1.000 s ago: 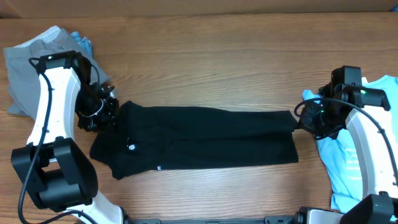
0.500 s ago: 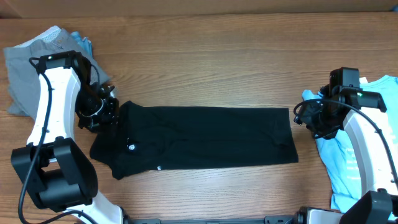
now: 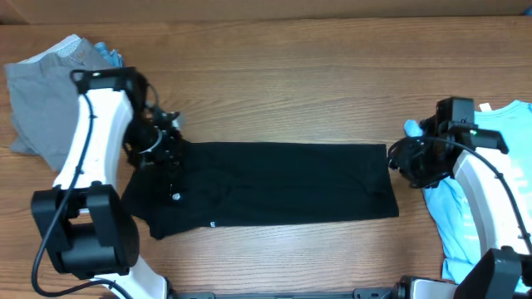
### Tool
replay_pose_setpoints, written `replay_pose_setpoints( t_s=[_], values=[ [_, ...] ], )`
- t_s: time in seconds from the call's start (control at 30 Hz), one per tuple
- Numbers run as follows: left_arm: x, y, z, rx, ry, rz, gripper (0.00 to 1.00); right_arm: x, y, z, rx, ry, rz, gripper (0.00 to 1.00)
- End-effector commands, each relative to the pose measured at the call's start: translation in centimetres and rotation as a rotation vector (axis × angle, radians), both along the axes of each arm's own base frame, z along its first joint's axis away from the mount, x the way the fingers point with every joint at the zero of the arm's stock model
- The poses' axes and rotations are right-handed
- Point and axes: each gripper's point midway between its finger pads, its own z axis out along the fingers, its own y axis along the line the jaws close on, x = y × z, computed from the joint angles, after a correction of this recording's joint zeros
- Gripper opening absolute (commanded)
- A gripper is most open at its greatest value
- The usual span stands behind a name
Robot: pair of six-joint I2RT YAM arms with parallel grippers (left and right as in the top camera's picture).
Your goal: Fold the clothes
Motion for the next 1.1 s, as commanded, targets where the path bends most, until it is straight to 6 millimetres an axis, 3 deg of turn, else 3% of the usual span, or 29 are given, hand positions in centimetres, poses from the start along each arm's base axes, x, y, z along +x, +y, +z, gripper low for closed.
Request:
replay_pose_setpoints(
  t_s=[0.0, 0.2, 0.4, 0.53, 0.6, 0.7, 0.73, 0.77, 0.8, 1.07],
  values=[
    [-0.4, -1.5, 0.7, -0.02, -0.036, -0.073, 0.32, -0.2, 0.6, -1.7, 0.038, -0.003, 0.005, 0.51],
    [-0.4, -1.3, 0.0, 0.035, -0.036, -0.081, 0.34, 0.8, 0.6, -3.7, 0.042, -0.071, -0.024, 0.5],
    [-1.0, -1.2, -2.7, 0.039, -0.026, -0.081, 0.34, 0.3, -1.0, -6.0, -0.043, -0.046, -0.086, 0.48],
    [-1.3, -1.0, -4.3, 0.044, -0.024, -0.071, 0.33, 1.4, 0.1, -6.3, 0.023, -0.085, -0.063, 0.46],
    [-1.2, -1.0, -4.8, 0.046, -0.028, -0.067, 0.33, 1.7, 0.1, -6.6, 0.025, -0.09, -0.063, 0.42],
    [-1.0, -1.0, -5.3, 0.047, -0.042, -0.067, 0.34, 2.0, 0.1, -6.8, 0.025, -0.094, -0.063, 0.27],
    [-1.0, -1.0, -5.4, 0.046, -0.046, -0.067, 0.34, 2.1, 0.1, -6.8, 0.024, -0.099, -0.063, 0.2],
    [-0.9, -1.0, -5.4, 0.047, -0.05, -0.067, 0.34, 2.3, 0.1, -6.7, 0.023, -0.108, -0.063, 0.08],
    [-0.8, -1.0, -5.4, 0.047, -0.053, -0.067, 0.34, 2.6, 0.0, -6.6, 0.022, -0.119, -0.063, 0.04],
    [-0.6, -1.0, -5.5, 0.047, -0.062, -0.068, 0.38, 5.6, -2.1, -4.1, 0.007, -0.212, -0.113, 0.04]
  ],
)
